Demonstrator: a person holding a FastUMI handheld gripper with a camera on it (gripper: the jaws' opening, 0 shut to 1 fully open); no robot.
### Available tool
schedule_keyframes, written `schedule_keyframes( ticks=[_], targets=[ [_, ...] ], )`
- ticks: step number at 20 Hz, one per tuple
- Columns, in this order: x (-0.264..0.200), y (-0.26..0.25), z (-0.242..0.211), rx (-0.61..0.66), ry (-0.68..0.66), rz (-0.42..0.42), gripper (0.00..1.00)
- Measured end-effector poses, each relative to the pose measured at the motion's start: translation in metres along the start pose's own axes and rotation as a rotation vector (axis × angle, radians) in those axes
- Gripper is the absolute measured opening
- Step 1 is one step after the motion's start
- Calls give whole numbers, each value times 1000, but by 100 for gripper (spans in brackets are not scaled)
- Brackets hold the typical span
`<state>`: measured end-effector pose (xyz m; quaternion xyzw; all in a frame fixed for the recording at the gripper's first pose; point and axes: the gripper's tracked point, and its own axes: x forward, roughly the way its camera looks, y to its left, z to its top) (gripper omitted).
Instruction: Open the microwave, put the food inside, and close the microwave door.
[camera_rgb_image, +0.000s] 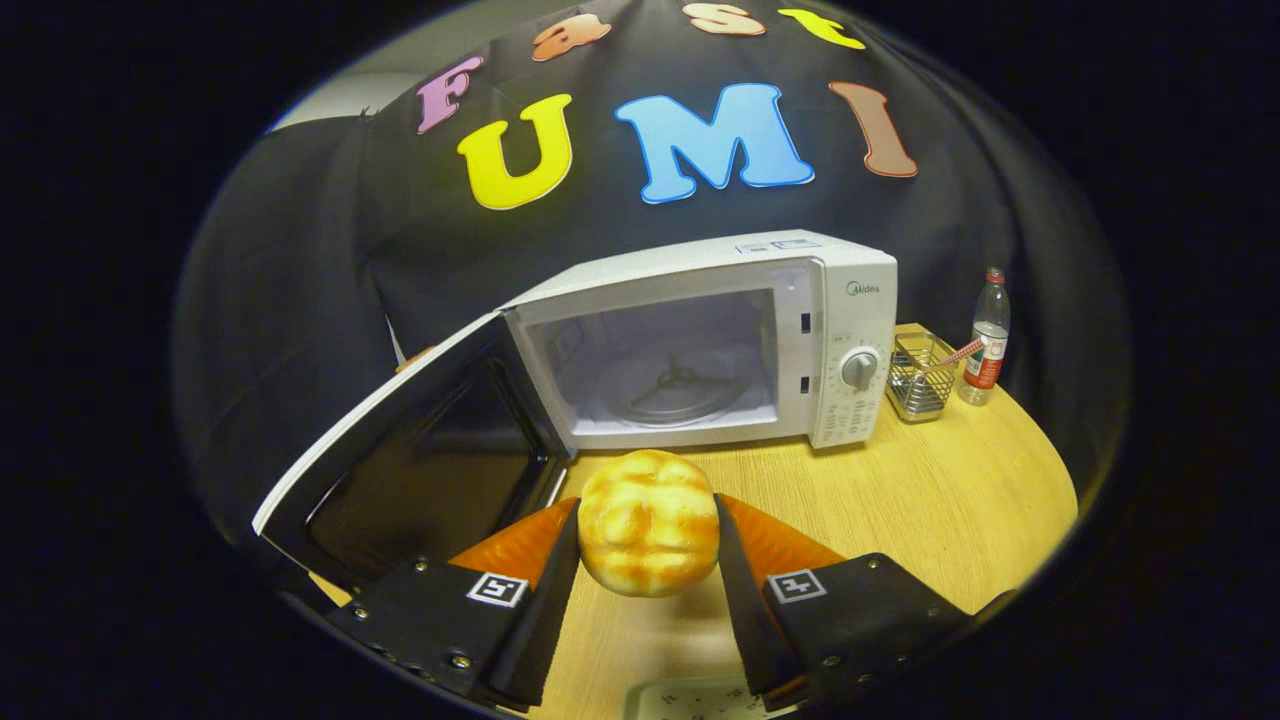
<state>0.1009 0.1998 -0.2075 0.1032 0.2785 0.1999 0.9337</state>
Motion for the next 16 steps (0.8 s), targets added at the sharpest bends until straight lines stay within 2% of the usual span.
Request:
schedule_keyframes(
  ticks=[5,16],
  targets=[
    [40,6,26,72,-82,38,72],
    [126,12,46,197,-188,88,72]
  ],
)
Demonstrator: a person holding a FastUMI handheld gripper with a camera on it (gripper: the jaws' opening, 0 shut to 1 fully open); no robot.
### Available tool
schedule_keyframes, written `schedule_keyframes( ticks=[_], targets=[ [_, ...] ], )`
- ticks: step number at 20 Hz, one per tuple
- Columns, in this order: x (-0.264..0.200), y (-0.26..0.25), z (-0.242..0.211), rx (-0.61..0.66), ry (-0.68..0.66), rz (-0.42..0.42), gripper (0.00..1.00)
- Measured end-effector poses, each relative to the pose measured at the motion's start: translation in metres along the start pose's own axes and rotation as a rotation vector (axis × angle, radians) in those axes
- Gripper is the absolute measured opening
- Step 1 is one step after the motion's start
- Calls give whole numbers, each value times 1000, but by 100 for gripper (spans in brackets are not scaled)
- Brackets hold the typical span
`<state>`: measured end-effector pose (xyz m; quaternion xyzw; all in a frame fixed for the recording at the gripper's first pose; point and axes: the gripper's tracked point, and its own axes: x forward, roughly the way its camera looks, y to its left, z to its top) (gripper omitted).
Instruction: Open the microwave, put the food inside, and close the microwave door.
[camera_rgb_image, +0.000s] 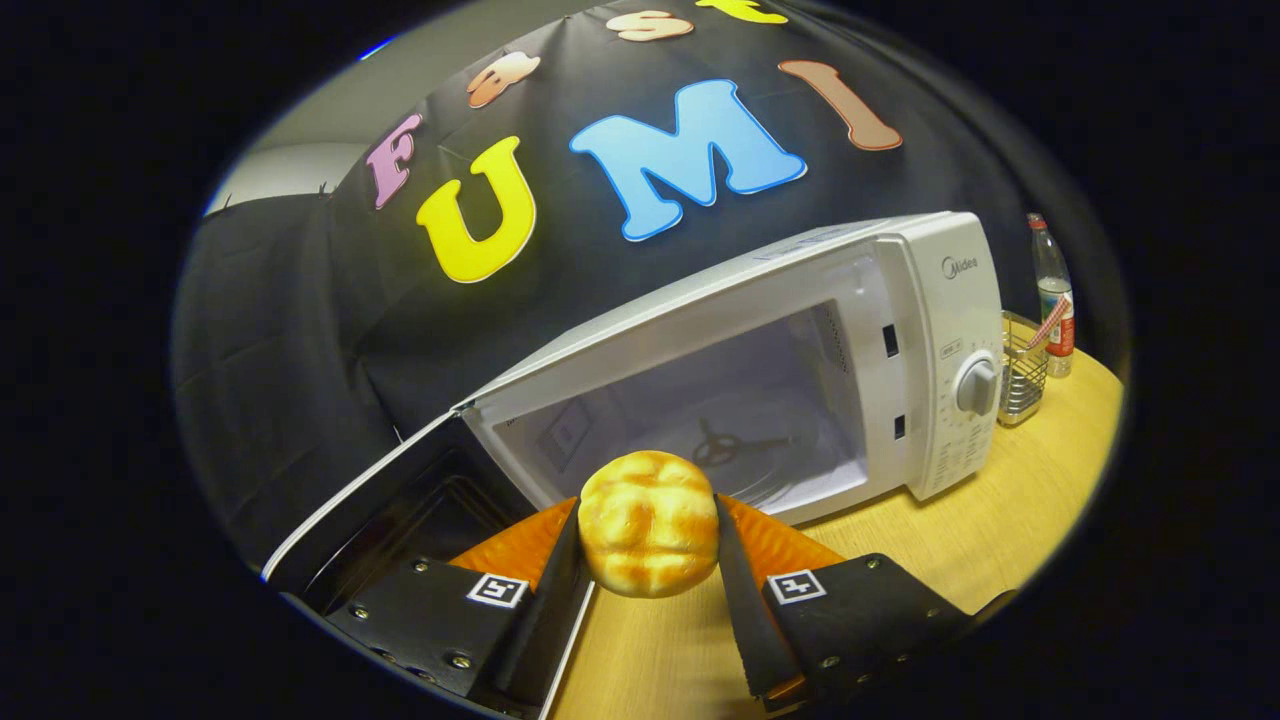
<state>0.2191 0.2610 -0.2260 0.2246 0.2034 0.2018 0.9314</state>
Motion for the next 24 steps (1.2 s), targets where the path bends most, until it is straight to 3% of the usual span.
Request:
schedule_keyframes(
  ticks=[4,19,24],
  targets=[
    [31,-2,-1,62,-37,-1,76],
    [108,-55,-10,211,-35,-161,76],
    [116,-60,-14,209,-28,-195,86]
  ],
)
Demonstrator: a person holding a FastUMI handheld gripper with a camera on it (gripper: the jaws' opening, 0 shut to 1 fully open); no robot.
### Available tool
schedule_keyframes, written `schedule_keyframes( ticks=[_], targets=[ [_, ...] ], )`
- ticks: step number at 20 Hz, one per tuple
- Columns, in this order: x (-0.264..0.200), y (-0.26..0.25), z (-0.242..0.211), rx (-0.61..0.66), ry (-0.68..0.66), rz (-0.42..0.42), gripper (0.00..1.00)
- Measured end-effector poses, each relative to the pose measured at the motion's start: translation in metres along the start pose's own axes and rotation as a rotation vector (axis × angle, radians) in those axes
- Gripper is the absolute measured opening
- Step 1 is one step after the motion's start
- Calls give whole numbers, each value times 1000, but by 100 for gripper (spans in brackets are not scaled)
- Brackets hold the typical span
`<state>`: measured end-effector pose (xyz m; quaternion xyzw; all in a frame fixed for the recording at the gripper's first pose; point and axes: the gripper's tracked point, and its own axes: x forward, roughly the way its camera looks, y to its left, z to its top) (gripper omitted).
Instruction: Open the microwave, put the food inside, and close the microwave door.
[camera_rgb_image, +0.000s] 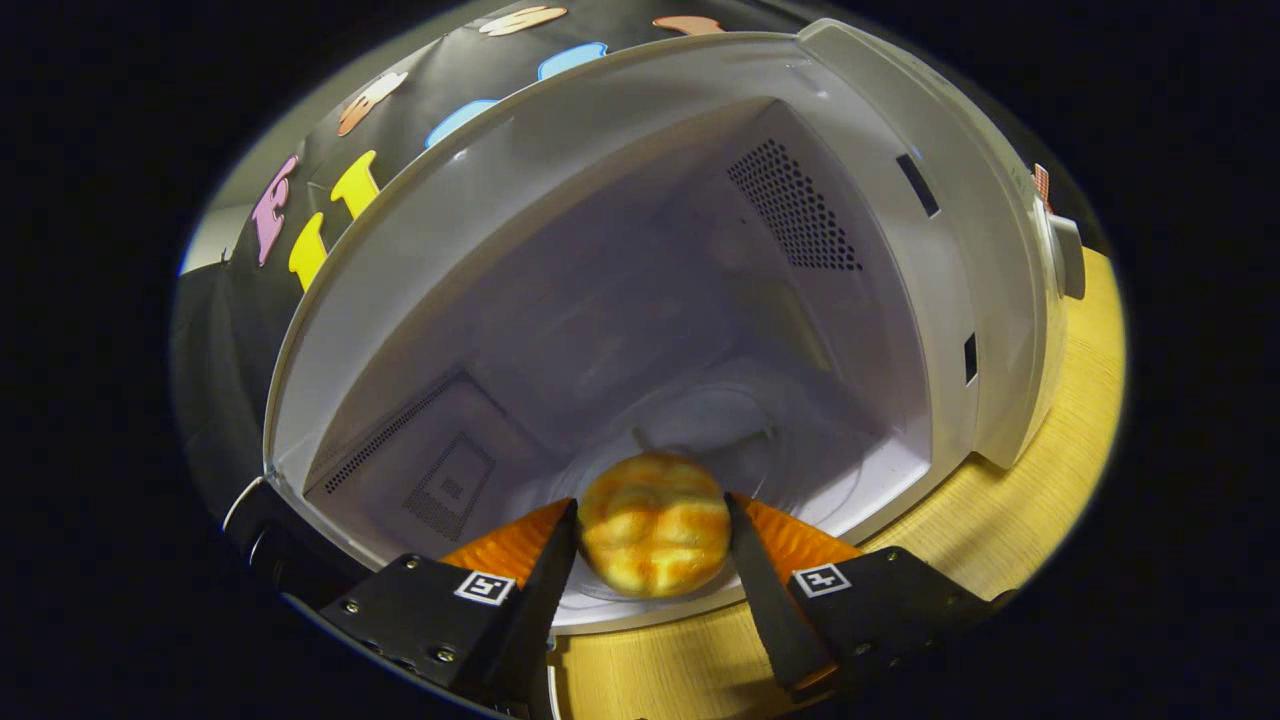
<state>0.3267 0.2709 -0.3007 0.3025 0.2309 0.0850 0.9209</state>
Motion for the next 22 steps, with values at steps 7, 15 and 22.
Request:
schedule_keyframes(
  ticks=[7,15,22],
  targets=[
    [-26,6,1,-107,28,-8,97],
    [-129,50,40,-318,-77,92,97],
    [-227,73,52,-440,-141,146,97]
  ],
)
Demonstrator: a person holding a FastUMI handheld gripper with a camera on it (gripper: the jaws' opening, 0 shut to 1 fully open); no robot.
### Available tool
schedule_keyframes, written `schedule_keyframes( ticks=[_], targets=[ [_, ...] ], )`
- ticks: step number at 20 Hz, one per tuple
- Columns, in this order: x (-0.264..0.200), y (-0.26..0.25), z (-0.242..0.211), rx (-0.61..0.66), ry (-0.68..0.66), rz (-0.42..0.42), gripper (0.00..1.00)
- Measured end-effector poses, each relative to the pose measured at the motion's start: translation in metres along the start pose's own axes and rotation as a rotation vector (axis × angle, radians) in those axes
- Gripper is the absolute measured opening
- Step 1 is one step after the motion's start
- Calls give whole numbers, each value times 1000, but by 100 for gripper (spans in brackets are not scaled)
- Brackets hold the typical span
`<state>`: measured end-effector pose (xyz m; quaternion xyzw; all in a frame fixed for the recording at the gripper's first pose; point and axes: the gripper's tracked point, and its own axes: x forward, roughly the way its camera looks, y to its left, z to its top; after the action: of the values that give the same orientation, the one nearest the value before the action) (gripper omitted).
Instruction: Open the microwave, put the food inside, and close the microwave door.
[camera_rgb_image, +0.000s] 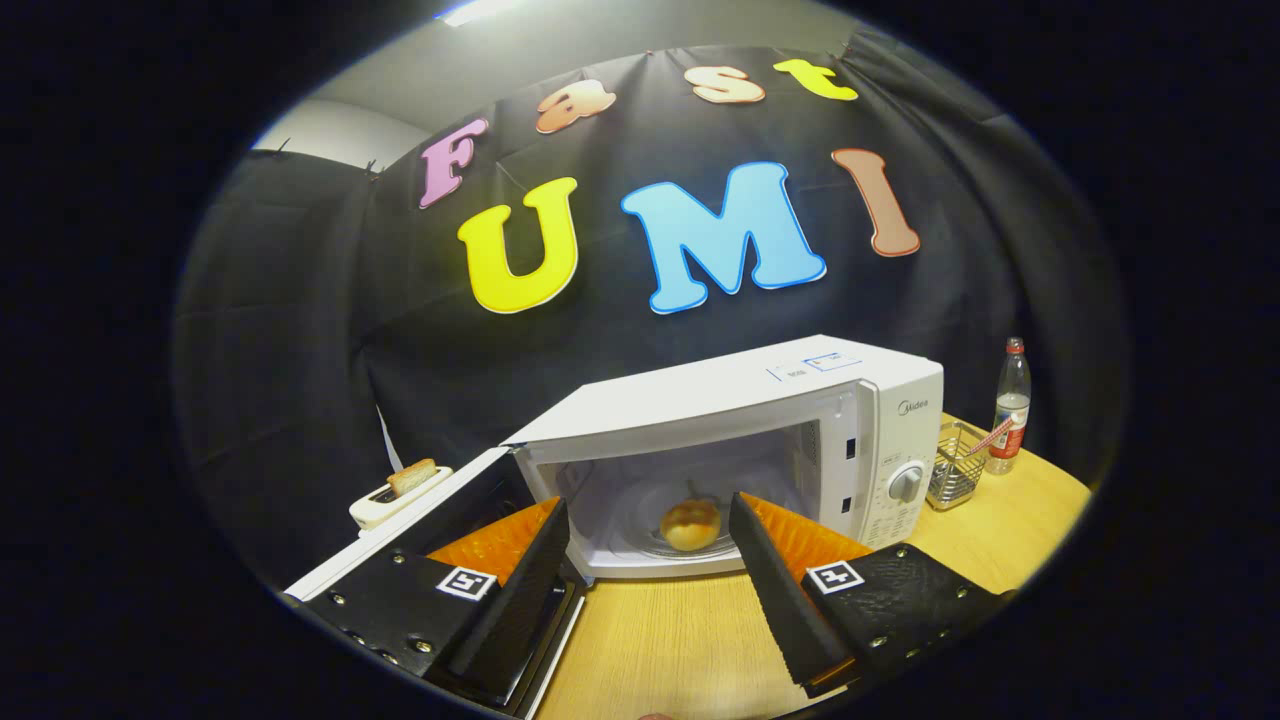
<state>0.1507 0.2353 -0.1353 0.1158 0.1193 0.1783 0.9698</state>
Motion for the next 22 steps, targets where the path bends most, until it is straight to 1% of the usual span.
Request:
schedule_keyframes(
  ticks=[7,13,18,22],
  targets=[
    [-84,38,11,-61,-36,64,97],
    [-132,79,-3,-85,-22,132,97],
    [-165,132,-9,-128,-31,242,97],
    [-182,174,-20,-158,-19,330,97]
  ],
)
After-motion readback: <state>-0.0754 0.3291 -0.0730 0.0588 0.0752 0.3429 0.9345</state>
